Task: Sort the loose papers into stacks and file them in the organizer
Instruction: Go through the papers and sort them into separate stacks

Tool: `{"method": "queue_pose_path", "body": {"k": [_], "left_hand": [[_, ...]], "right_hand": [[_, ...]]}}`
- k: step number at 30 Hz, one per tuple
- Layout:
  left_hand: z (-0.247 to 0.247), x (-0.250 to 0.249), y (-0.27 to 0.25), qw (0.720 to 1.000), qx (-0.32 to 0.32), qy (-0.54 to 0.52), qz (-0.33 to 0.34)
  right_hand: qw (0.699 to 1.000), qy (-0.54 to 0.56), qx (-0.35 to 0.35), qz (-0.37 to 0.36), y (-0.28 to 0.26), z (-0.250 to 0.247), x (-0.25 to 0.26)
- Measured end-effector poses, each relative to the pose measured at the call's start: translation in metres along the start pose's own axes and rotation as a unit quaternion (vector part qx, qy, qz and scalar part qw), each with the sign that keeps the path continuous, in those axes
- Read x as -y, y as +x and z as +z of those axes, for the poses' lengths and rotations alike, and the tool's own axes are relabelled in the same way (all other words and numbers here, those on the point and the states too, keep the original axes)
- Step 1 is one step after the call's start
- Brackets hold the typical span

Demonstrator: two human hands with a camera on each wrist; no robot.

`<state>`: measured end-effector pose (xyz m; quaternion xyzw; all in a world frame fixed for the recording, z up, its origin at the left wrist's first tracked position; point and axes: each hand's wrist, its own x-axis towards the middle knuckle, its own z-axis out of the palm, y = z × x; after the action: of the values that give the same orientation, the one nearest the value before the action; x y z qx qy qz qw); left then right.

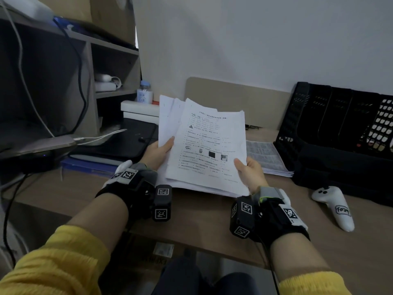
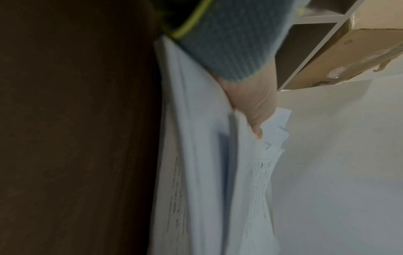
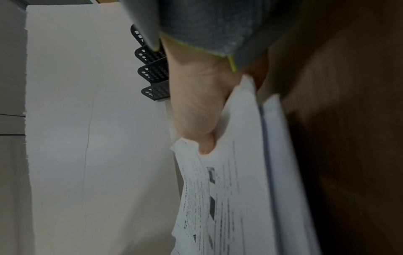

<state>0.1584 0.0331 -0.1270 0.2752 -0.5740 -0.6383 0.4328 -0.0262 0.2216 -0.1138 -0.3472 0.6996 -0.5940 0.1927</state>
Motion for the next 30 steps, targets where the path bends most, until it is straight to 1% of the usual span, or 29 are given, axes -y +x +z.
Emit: {"method": "queue_pose_path", "body": {"k": [3,7,9,11,14,17,20,23,25,30], "left_hand": [[-0.003,0.000,-0.001,1.000,-0.008,0.001,0.003],[-0.005,-0.003,-0.002,1.000,-0.013,-0.005,0.005],[-0.007,-0.004,-0.002,1.000,-0.011,-0.003,0.000],[-0.009,-0.006,-0.002,1.000,0.004,-0.013,-0.006],[-0.011,-0.006,-0.002,0.999,0.010,-0.043,-0.024],[-0.011,-0.010,-0.008,0.995,0.021,-0.082,-0.053],[-0.011,-0.015,-0.015,0.990,0.029,-0.124,-0.066],[-0.009,-0.016,-0.021,0.978,0.068,-0.184,-0.076],[-0.008,-0.017,-0.024,0.973,0.072,-0.208,-0.077],[-0.009,-0.018,-0.025,0.969,0.066,-0.222,-0.082]], "right_hand": [[0.997,0.026,-0.075,0.010,0.005,-0.003,-0.005],[0.986,0.054,-0.156,0.020,0.012,-0.007,-0.010],[0.981,0.062,-0.182,0.025,0.016,-0.010,-0.011],[0.978,0.030,-0.201,0.037,0.019,-0.013,-0.011],[0.972,0.052,-0.224,0.046,0.019,-0.015,-0.011],[0.968,0.101,-0.222,0.065,0.014,-0.013,-0.009],[0.969,0.063,-0.231,0.054,0.016,-0.011,-0.012],[0.970,0.018,-0.238,0.041,0.019,-0.012,-0.015],[0.975,0.002,-0.217,0.041,0.021,-0.012,-0.018],[0.992,-0.022,-0.116,0.045,0.023,-0.007,-0.019]]}}
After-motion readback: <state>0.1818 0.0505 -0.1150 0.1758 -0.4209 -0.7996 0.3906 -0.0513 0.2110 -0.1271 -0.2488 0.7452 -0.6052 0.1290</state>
